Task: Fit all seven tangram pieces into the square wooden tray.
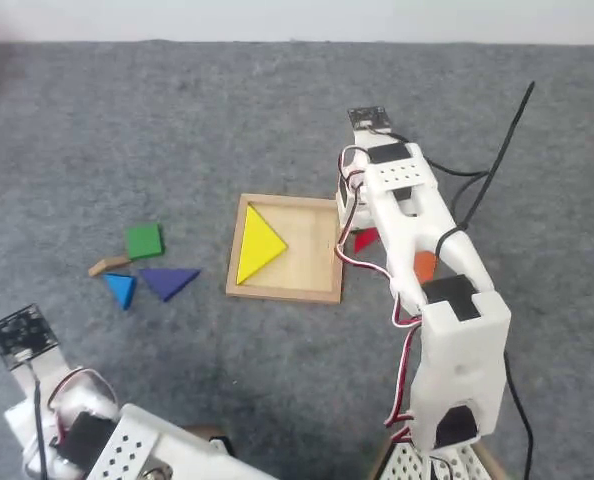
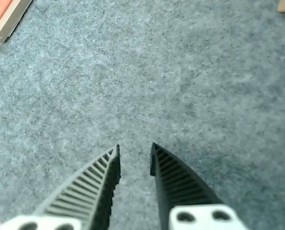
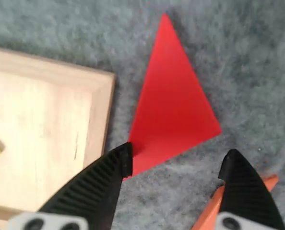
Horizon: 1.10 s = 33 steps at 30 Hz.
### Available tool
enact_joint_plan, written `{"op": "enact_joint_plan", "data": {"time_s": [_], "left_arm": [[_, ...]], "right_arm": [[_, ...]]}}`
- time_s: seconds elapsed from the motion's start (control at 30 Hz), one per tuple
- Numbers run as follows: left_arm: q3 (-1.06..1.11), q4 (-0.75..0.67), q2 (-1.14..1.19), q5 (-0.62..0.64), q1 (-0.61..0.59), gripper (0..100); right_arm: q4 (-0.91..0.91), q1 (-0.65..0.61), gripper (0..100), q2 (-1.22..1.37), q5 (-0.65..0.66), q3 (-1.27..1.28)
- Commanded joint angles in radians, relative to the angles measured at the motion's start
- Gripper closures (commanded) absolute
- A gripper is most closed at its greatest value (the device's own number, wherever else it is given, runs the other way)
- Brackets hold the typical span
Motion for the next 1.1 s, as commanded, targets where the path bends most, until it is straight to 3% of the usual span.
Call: {"op": "enact_joint_plan", "data": {"time_s": [0.0, 0.6, 0.77, 1.07], "left_arm": [[-0.008, 0.006, -0.015, -0.009, -0.008, 90], [-0.008, 0.006, -0.015, -0.009, -0.008, 90], [-0.008, 0.006, -0.015, -0.009, -0.008, 90], [-0.008, 0.006, -0.015, -0.009, -0.008, 90]], "right_arm": [[-0.015, -0.021, 69.2, -0.073, 0.020, -0.061], [-0.107, 0.022, 69.0, 0.047, 0.035, -0.066], [-0.104, 0.019, 64.0, 0.064, 0.029, -0.066], [-0.104, 0.021, 68.3, 0.068, 0.029, -0.075]]}}
